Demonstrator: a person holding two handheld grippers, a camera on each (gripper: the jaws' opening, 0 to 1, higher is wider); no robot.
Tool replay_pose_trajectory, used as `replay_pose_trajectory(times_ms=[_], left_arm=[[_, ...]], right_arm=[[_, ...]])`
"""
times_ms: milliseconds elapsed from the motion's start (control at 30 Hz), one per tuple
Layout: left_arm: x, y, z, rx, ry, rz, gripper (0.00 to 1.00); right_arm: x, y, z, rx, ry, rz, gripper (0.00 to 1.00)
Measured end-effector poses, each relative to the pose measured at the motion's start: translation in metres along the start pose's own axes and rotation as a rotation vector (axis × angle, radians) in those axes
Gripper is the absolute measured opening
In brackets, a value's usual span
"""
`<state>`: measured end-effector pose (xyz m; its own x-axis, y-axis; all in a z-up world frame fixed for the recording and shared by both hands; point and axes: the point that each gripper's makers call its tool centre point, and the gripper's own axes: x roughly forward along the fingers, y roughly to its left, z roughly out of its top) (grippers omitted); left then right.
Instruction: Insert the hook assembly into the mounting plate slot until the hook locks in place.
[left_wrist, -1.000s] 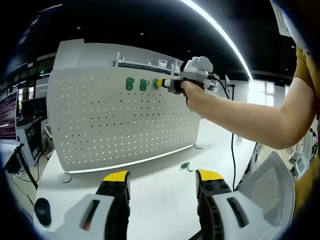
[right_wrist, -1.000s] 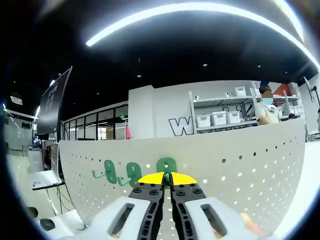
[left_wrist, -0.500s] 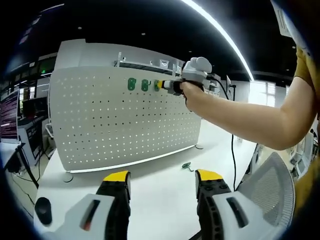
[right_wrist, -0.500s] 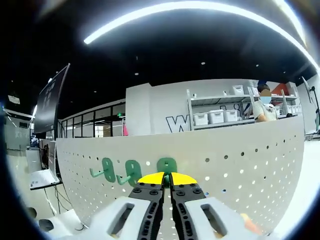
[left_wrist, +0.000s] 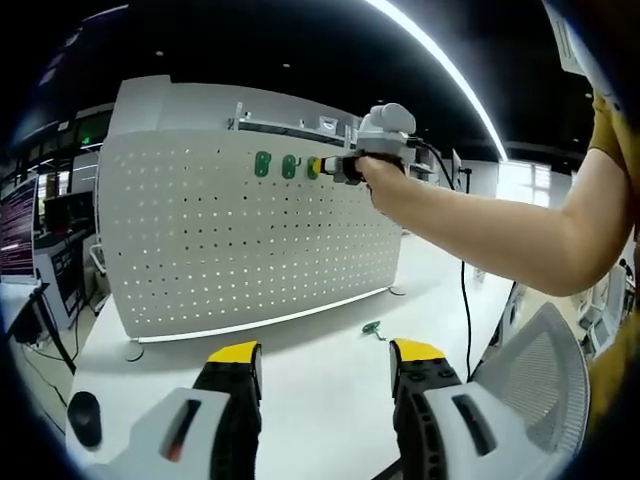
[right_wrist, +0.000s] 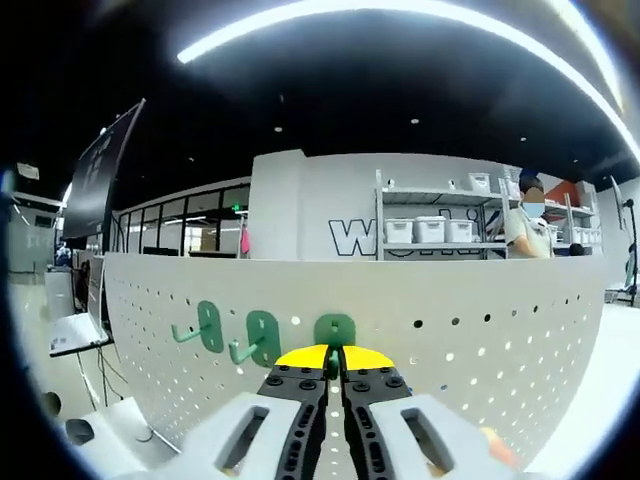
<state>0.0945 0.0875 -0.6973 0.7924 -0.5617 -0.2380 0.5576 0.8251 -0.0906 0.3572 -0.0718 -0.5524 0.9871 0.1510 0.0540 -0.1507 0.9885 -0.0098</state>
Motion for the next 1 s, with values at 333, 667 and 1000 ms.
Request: replay_pose_trajectory(times_ms=[333, 667, 1000], left_arm=[[-0.0007, 0.0009, 0.0010, 0.003, 0.000, 0.002, 0.53], [-0.0023, 0.0033, 0.0001, 0.002, 0.001, 0.011, 0.53], [-0.0012, 0.0029, 0.0016, 0.005, -0.003, 0.010, 0.53]], right_arm=[[0.0043, -0.0010, -0.0016, -0.084, 0.030, 0.004, 0.01], [0.0059, 0.0016, -0.0016, -0.102, 0.033, 0.019, 0.03], [0.0088, 0.0011, -0.0010, -0.103, 0.035, 0.027, 0.04]])
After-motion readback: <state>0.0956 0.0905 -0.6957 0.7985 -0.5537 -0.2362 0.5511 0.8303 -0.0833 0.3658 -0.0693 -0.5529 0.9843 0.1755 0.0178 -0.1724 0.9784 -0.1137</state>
